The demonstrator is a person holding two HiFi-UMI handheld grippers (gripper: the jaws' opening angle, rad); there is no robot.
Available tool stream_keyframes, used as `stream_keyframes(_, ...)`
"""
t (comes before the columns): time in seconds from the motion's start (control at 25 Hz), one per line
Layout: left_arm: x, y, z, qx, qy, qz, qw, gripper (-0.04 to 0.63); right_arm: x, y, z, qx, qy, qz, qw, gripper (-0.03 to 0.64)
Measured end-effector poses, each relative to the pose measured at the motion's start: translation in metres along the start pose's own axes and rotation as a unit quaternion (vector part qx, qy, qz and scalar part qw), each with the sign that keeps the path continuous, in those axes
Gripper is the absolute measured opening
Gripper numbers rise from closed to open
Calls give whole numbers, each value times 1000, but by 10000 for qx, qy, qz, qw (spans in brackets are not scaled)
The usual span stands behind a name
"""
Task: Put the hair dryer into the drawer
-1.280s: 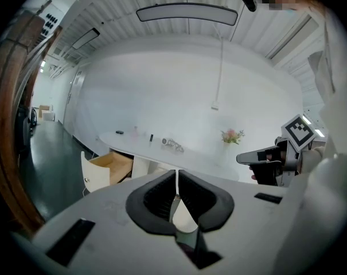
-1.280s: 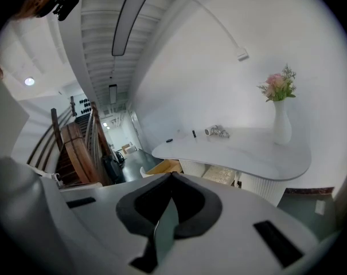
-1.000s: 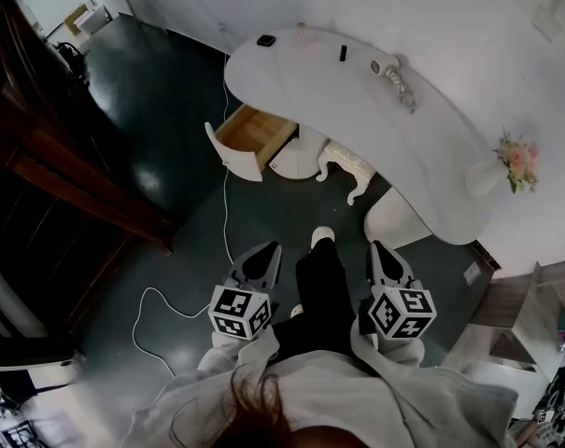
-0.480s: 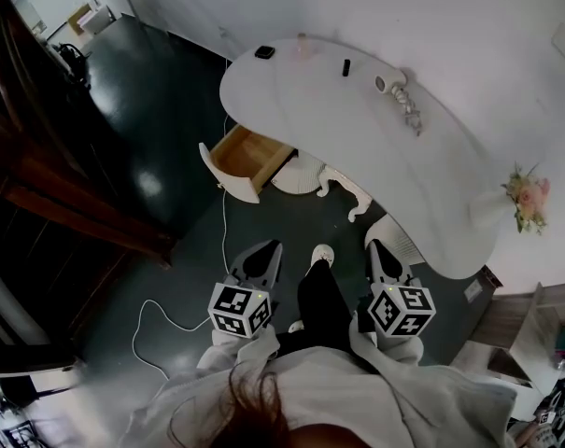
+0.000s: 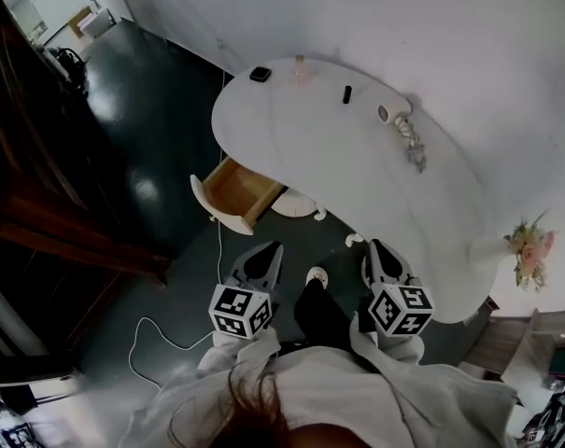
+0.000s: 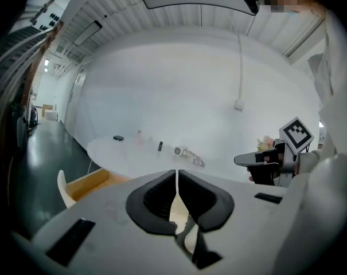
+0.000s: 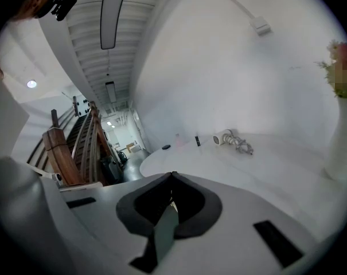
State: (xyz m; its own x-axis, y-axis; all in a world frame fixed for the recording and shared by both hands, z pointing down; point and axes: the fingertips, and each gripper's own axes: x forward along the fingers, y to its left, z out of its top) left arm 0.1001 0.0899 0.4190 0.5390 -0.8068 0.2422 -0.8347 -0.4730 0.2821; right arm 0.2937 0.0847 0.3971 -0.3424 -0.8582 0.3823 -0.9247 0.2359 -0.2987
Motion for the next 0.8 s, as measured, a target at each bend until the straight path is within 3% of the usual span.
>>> stream_keyframes(0.36,64,35,34,-35,-43,83,10000,23,71,-18,48,-168,6,137,9998,51)
stream_keyframes(0.8,148,36,48,-24,145,-271,9995,23,109,-87,80,-166,49,-272,9995,51)
